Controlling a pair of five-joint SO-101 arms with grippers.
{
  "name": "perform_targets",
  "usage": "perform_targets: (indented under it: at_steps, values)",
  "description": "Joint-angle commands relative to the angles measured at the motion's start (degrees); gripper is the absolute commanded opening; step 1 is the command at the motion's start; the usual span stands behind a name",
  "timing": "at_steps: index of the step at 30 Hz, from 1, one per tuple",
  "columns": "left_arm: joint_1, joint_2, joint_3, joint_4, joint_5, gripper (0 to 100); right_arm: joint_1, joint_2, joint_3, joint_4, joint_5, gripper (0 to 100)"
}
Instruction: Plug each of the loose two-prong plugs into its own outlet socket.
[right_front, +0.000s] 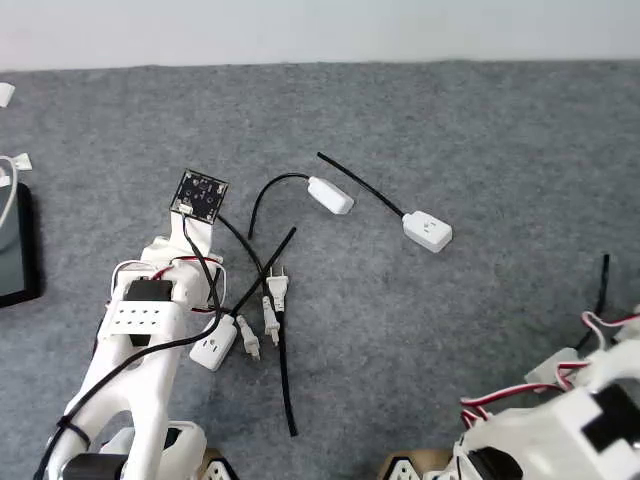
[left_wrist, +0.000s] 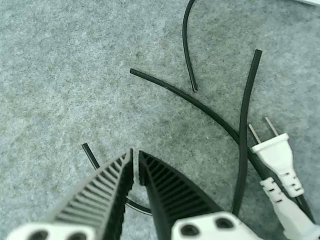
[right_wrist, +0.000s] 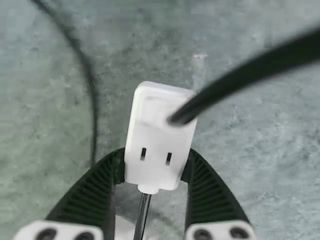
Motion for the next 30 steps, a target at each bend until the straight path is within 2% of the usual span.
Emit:
perform_targets:
  at_steps: [1, 5, 7, 14, 17, 20, 23, 30]
  values:
    - [0.18, -1.41, -0.75, -1.49, -0.18, 1, 0.66, 0.48, -3.69, -1.1, 0.7, 7.9]
    - [0.18, -1.32, -0.75, -1.49, -0.18, 1, -1.1, 0.13, -6.33, 2.77, 0.26, 20.9]
    - [0.18, -1.32, -0.75, -1.49, -0.18, 1, -2.33, -0.57, -8.88, 6.81, 0.18, 23.5]
    - [0.18, -1.32, -0.75, -1.49, -0.18, 1, -7.96, -3.56, -18.55, 21.93, 0.18, 20.7]
    - [0.18, -1.41, -0.75, -1.49, -0.18, 1, -14.02, -4.09, -19.69, 24.48, 0.09, 18.3]
    - [0.18, -1.41, -0.75, -1.49, -0.18, 1, -21.93, -3.56, -19.87, 23.6, -2.9, 13.3]
    - [0.18, -1.49, -0.75, -1.49, -0.18, 1, -30.2, -3.03, -18.55, 17.89, -7.82, 10.6]
    - [0.18, -1.41, -0.75, -1.49, -0.18, 1, -48.31, 6.64, -19.78, 6.11, -13.63, 12.8]
